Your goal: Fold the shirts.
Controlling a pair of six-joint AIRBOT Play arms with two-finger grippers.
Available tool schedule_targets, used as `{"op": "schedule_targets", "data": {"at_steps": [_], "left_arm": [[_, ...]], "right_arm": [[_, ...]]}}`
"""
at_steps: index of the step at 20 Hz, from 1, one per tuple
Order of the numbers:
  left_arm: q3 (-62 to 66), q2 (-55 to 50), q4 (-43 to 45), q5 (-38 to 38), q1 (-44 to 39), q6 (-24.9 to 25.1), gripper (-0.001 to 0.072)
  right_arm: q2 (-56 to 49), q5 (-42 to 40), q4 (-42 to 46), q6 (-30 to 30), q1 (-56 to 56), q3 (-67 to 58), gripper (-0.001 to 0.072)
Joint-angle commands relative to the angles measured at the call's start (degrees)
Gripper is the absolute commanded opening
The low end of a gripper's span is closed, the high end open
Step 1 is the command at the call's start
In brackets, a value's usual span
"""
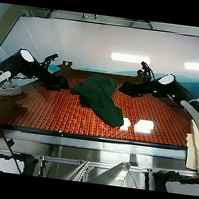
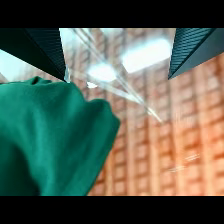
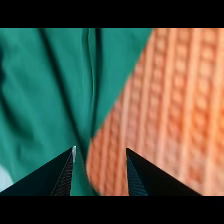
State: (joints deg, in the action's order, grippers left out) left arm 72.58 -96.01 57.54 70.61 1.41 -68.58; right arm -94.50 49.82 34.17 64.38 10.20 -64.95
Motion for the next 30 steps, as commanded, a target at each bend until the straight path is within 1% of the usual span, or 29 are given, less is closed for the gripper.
{"op": "schedule_targets", "data": {"at_steps": [1,2,5,6,9,10,11,12,13,16,19,20,22,25,27,30], "left_arm": [[-0.3,-2.8,-9.7,0.1,0.2,5.9,0.0703],[-0.3,-3.7,-12.0,-0.3,0.2,6.8,0.0702],[-0.2,-7.0,-21.7,-0.2,0.1,11.1,0.0702],[0.5,-8.3,-23.2,0.0,0.0,11.8,0.0703],[3.5,-10.8,-22.8,0.3,-0.8,11.8,0.0701],[4.5,-11.0,-22.7,0.7,-1.2,11.8,0.0563],[5.5,-11.0,-22.8,1.5,-1.2,11.8,0.0331],[7.0,-11.0,-22.7,2.8,-1.1,11.8,0.0114],[8.7,-11.0,-22.8,4.5,-0.6,11.8,0.0002],[14.3,-9.9,-22.9,11.9,1.6,10.7,0.0000],[18.6,-4.0,-23.3,16.1,4.6,9.0,-0.0001],[19.7,-1.1,-23.3,16.9,5.4,8.5,-0.0001],[22.0,5.7,-23.2,18.0,5.8,8.5,0.0000],[26.2,16.4,-23.1,18.3,5.0,8.5,0.0000],[27.8,22.4,-23.0,18.4,4.3,8.3,0.0001],[25.7,29.4,-19.5,19.6,2.0,6.1,0.0001]], "right_arm": [[-8.0,0.2,-5.1,-0.4,1.1,-5.6,0.0368],[-9.0,0.2,-5.1,0.5,1.3,-6.2,0.0368],[-10.9,0.5,-6.9,0.5,2.0,-6.7,0.0368],[-11.3,0.5,-7.2,0.5,2.3,-6.7,0.0368],[-13.4,0.5,-8.9,0.5,2.7,-7.4,0.0366],[-13.9,0.5,-10.4,0.5,2.7,-7.8,0.0355],[-14.1,0.6,-11.5,-0.2,2.7,-8.3,0.0257],[-13.9,0.9,-12.0,-2.0,2.6,-8.8,0.0076],[-13.7,2.4,-12.8,-3.4,2.4,-9.8,0.0025],[-10.0,6.9,-12.8,-5.6,0.3,-12.8,0.0025],[-1.6,11.6,-12.8,-6.1,-3.7,-15.5,0.0025],[1.8,13.4,-12.8,-6.3,-4.9,-16.3,0.0025],[9.5,16.2,-12.8,-9.0,-6.8,-17.7,0.0025],[21.2,16.5,-12.5,-12.1,-8.0,-18.3,0.0025],[28.1,16.9,-10.5,-12.1,-7.9,-18.3,0.0025],[33.5,21.7,-5.7,-11.2,-7.9,-18.2,0.0025]]}}
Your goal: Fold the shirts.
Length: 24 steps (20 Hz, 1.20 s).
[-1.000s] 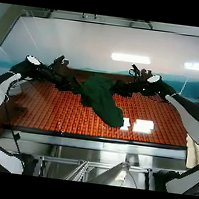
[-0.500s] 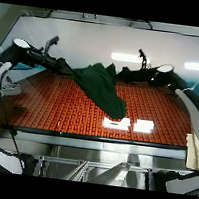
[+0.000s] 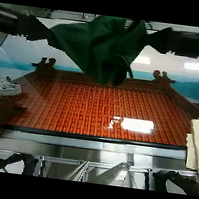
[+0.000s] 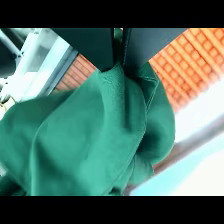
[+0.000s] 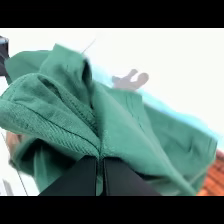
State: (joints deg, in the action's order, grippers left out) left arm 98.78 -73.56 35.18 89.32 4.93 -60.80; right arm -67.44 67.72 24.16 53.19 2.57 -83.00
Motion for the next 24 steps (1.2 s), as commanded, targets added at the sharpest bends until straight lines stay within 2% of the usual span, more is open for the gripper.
{"op": "schedule_targets", "data": {"at_steps": [1,3,5,8,11,12,13,15,16,17,18,19,20,22,24], "left_arm": [[-3.4,9.0,3.9,0.5,-2.5,-1.9,0.0001],[-12.0,12.4,4.4,0.5,-4.1,-1.9,0.0001],[-22.7,14.8,4.3,-0.9,-5.5,-1.8,0.0001],[-38.5,15.6,4.3,-7.0,-6.8,1.8,0.0001],[-47.1,11.9,4.3,-12.0,-5.1,3.4,0.0002],[-48.5,9.9,4.3,-12.7,-3.7,3.3,0.0003],[-49.0,7.9,4.3,-12.8,-2.2,3.3,0.0130],[-47.8,3.6,4.2,-12.2,1.7,3.0,0.0669],[-46.2,1.6,3.9,-10.9,3.6,2.2,0.0720],[-44.4,0.0,3.2,-9.2,5.2,2.2,0.0720],[-42.9,-0.9,1.7,-7.1,6.3,2.1,0.0720],[-41.8,-1.4,-0.1,-5.1,6.8,1.6,0.0720],[-41.6,-1.4,-1.0,-3.8,6.4,1.0,0.0720],[-44.0,-0.1,-0.3,-4.2,2.3,-0.9,0.0720],[-49.2,2.0,-0.3,-8.2,-5.2,-0.9,0.0720]], "right_arm": [[6.8,6.0,6.9,1.7,-0.3,-0.1,0.0026],[6.2,11.2,9.7,4.8,-0.3,1.7,0.0026],[5.3,13.8,9.7,4.9,-0.2,5.9,0.0026],[3.7,13.5,9.7,3.3,-0.2,14.9,0.0026],[-0.1,10.4,10.5,2.3,-0.3,21.6,0.0039],[-1.7,8.9,12.7,2.3,-0.4,22.0,0.0162],[-2.9,7.4,15.1,2.6,-0.5,22.0,0.0346],[-4.0,4.3,19.4,3.2,-2.1,21.8,0.0370],[-3.9,3.1,21.2,4.2,-3.6,21.8,0.0371],[-3.8,3.2,22.1,5.4,-5.5,21.8,0.0373],[-3.8,4.3,22.4,6.8,-7.5,21.8,0.0409],[-3.8,5.9,22.4,7.1,-8.9,21.9,0.0534],[-3.8,7.2,22.4,7.4,-9.7,22.6,0.0602],[-3.8,7.7,22.1,8.3,-9.4,26.6,0.0601],[-3.9,5.9,22.1,8.2,-6.5,33.3,0.0600]]}}
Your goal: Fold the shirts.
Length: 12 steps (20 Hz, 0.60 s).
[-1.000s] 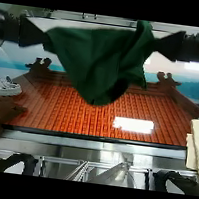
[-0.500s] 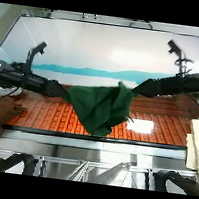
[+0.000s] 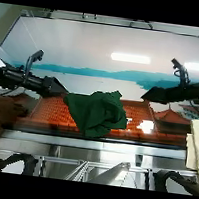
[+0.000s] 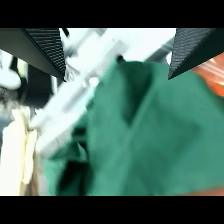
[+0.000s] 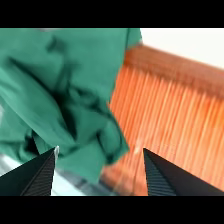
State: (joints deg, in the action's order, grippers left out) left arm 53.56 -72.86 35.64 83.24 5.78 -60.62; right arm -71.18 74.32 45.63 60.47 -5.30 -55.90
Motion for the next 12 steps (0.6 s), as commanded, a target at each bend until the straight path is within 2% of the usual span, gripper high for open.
{"op": "schedule_targets", "data": {"at_steps": [1,3,5,8,10,11,12], "left_arm": [[-6.4,1.9,-0.8,-5.7,-10.7,-1.1,0.0720],[-10.2,1.6,-0.8,-12.9,-18.7,-1.2,0.0720],[-11.5,-0.8,-0.7,-17.0,-24.9,-1.5,0.0703],[-11.4,-6.7,-0.9,-20.9,-30.6,-1.5,0.0704],[-9.2,-10.8,-0.9,-20.7,-31.3,-1.5,0.0703],[-7.3,-12.7,-0.9,-19.7,-31.3,-1.5,0.0702],[-5.4,-14.0,-0.9,-18.6,-31.3,-1.6,0.0693]], "right_arm": [[-0.3,-2.9,0.7,0.8,3.3,9.1,0.0600],[-0.6,-7.5,0.2,-0.3,7.6,13.6,0.0600],[-1.9,-8.5,-0.7,-0.5,11.7,14.9,0.0599],[-4.6,-10.7,-2.6,-0.7,16.8,14.9,0.0598],[-6.0,-11.1,-5.3,-2.4,18.1,14.8,0.0580],[-6.4,-11.1,-6.6,-3.4,18.1,14.8,0.0492],[-6.4,-11.1,-7.4,-4.4,18.1,14.8,0.0299]]}}
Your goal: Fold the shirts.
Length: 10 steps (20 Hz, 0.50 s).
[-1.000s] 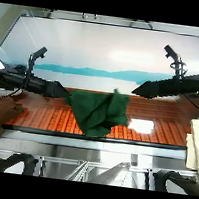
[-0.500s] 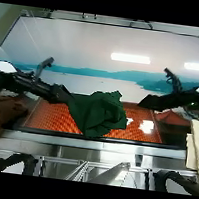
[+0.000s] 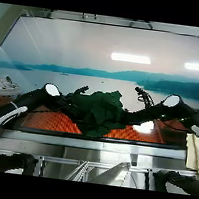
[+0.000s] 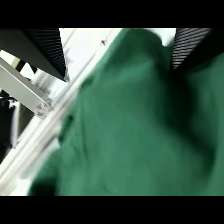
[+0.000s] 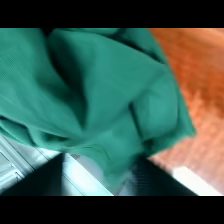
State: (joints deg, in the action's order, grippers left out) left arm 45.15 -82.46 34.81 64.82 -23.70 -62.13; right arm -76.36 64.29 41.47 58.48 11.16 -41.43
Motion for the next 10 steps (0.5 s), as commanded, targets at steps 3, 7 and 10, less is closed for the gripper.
{"op": "schedule_targets", "data": {"at_steps": [3,7,10], "left_arm": [[8.5,-6.3,0.2,2.2,-1.9,0.0,0.0245],[13.6,-3.9,0.2,5.4,0.0,0.7,0.0000],[15.1,1.3,0.2,10.4,6.1,0.7,0.0000]], "right_arm": [[-1.2,-1.0,-5.8,-5.3,1.5,0.3,0.0026],[0.4,0.8,-5.4,-6.3,-0.7,-0.6,0.0024],[3.7,5.3,-5.3,-6.2,-8.5,-4.3,0.0023]]}}
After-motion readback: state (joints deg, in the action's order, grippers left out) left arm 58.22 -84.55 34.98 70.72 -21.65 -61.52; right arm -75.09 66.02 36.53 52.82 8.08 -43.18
